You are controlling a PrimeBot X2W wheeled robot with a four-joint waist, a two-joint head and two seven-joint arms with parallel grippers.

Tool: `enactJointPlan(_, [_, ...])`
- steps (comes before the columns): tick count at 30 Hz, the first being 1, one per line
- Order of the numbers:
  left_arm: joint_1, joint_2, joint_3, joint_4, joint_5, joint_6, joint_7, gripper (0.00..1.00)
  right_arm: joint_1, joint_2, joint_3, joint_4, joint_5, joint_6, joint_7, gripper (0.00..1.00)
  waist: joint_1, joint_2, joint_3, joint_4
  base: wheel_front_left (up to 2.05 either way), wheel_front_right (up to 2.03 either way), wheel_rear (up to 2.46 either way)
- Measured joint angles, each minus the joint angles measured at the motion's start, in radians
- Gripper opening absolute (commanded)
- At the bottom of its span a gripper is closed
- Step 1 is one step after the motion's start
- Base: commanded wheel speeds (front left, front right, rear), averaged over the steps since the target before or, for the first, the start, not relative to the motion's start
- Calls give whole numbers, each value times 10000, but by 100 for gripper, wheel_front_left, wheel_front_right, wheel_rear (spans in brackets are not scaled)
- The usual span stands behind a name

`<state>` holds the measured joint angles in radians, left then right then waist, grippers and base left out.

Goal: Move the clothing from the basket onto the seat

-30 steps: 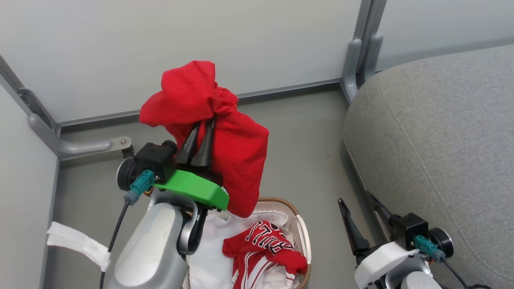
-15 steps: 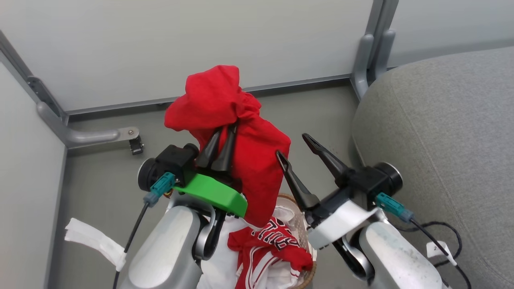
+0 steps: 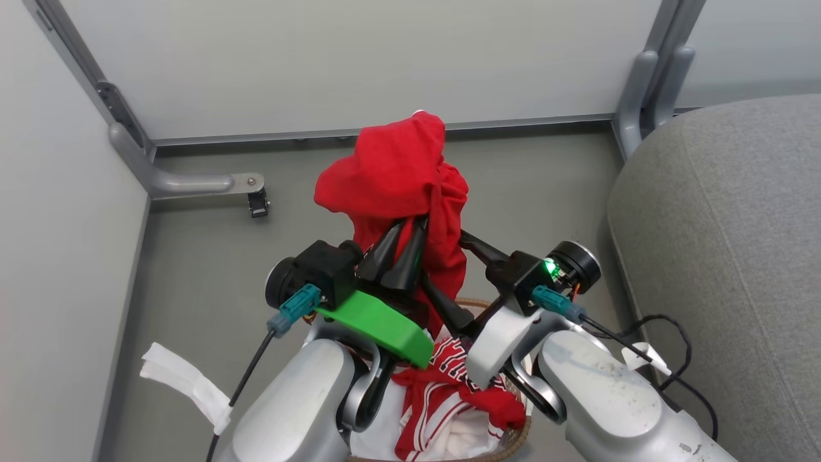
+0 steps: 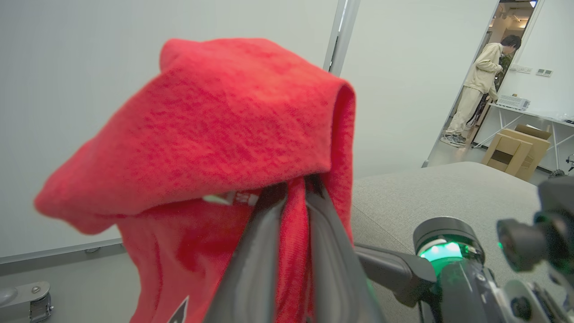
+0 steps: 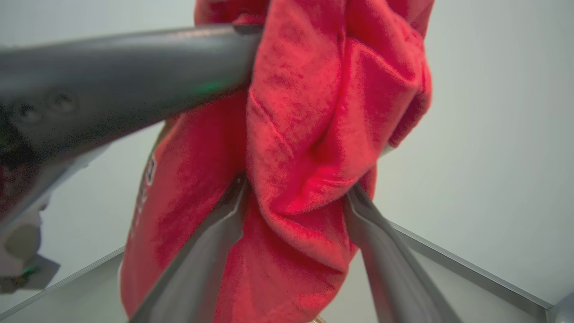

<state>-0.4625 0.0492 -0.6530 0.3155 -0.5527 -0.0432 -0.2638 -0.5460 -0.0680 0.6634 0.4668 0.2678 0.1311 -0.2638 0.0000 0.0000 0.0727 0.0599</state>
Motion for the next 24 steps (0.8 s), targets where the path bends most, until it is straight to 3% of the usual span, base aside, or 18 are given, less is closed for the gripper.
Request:
enactJointPlan(1, [-3, 4, -52, -31, -52, 17, -2, 0, -53, 56, 63, 247, 125, 0, -4, 49, 0, 0, 14, 62, 0, 0, 0])
enactJointPlan(2, [-8, 6, -109, -58, -104, 40, -2, 0, -83, 90, 111, 458, 272, 0, -4, 28, 0, 0, 28, 125, 0, 0, 0])
enactJointPlan(3, [-7, 4, -134, -92, -146, 59, 0, 0, -101, 104, 107, 533, 364, 0, -4, 0, 0, 0, 41, 172, 0, 0, 0])
enactJointPlan(10, [3, 2, -228, -209, -222, 221, -2, 0, -171, 155, -280, 186, 650, 0, 0, 0, 0, 0, 185, 316, 0, 0, 0])
enactJointPlan(11, [9, 4, -203, -188, -140, 267, -4, 18, -150, 159, -407, 42, 616, 0, 4, 0, 0, 0, 200, 278, 0, 0, 0])
enactJointPlan(12, [11, 2, -165, -190, -59, 286, -6, 46, -114, 159, -550, -102, 566, 0, 4, 0, 0, 0, 214, 230, 0, 0, 0])
enactJointPlan(13, [13, -2, -136, -188, -38, 301, -8, 100, -63, 163, -692, -215, 545, 0, 4, 0, 0, 0, 226, 182, 0, 0, 0])
enactJointPlan(24, [108, -2, 598, 107, 951, 244, -8, 100, 523, 173, -1977, -1365, 280, 0, 6, 0, 0, 0, 431, -1133, 0, 0, 0])
